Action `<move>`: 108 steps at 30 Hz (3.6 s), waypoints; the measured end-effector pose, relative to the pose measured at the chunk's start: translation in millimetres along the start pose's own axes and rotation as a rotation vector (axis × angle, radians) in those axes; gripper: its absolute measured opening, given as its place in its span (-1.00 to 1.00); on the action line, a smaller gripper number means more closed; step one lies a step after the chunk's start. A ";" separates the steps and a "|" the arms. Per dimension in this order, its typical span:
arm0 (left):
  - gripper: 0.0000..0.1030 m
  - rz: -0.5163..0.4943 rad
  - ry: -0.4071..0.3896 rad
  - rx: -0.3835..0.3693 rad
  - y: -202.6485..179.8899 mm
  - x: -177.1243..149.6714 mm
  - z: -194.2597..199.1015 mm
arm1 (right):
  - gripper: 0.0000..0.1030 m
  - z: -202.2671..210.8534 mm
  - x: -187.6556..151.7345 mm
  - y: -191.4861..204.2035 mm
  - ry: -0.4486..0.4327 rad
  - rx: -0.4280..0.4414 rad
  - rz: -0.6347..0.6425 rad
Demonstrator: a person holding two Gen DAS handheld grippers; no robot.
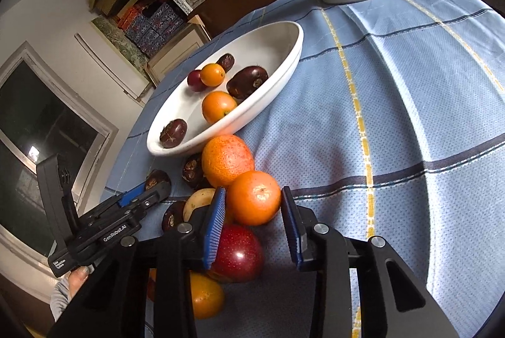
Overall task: Organize fruits
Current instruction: 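Grasp a dark brown fruit with the left tool while the right tool grasps an orange, then place the dark brown fruit and the orange on the plate, opening both tools, then grasp the red apple with the right tool, then grasp a dark brown fruit with the left tool while the right tool holds the red apple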
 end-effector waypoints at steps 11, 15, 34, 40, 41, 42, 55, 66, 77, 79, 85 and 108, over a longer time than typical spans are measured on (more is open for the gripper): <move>-0.12 0.057 -0.119 0.000 6.6 44.2 32.7 | -0.30 34.3 40.5 15.0 -0.157 0.052 0.013; -0.12 0.055 -0.113 0.009 1.7 71.8 13.1 | -0.31 16.6 72.1 41.0 -0.154 0.053 0.076; 0.66 0.004 -0.138 0.070 0.9 74.1 -9.0 | -0.11 -20.4 97.1 51.8 -0.132 0.007 0.136; 0.84 -0.029 -0.140 0.103 -8.8 37.8 10.8 | 0.23 9.8 57.4 38.1 -0.155 -0.033 0.144; 0.85 -0.038 -0.137 0.106 -11.4 32.4 12.3 | 0.30 12.6 52.4 34.4 -0.146 -0.031 0.131; 0.85 -0.063 -0.131 0.109 -17.8 24.3 14.1 | 0.37 16.1 46.7 31.2 -0.136 -0.017 0.114; 0.90 -0.098 -0.148 0.087 -29.0 -23.9 52.0 | 0.53 48.2 -11.5 -6.5 -0.093 0.101 -0.040; 0.91 0.060 -0.090 0.043 0.1 -35.3 54.5 | 0.05 33.1 -26.2 10.6 0.007 0.103 0.049; 0.91 -0.014 -0.087 0.029 -15.5 -34.0 52.7 | -0.21 10.8 -34.5 16.0 0.097 0.044 0.077; 0.91 -0.046 -0.083 0.018 -23.4 -33.4 50.7 | -0.22 10.3 -36.4 18.2 0.097 0.038 0.084; 0.91 -0.142 -0.073 -0.011 -46.1 -27.5 40.3 | -0.24 14.5 -35.4 10.5 0.075 0.037 0.053; 0.91 -0.093 -0.135 0.053 -17.2 -21.0 50.7 | -0.23 23.3 -30.3 -5.4 0.053 0.046 0.001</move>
Point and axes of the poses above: each gripper's, at about its wrist camera, not at the fingertips, and z roughly against the way its jaws point, y to its left, x to its top, the point moved 3 cm from there along -z, roughly the way its jaws point, and after that the axes turned 2 degrees about z, right-handed, at the moved point
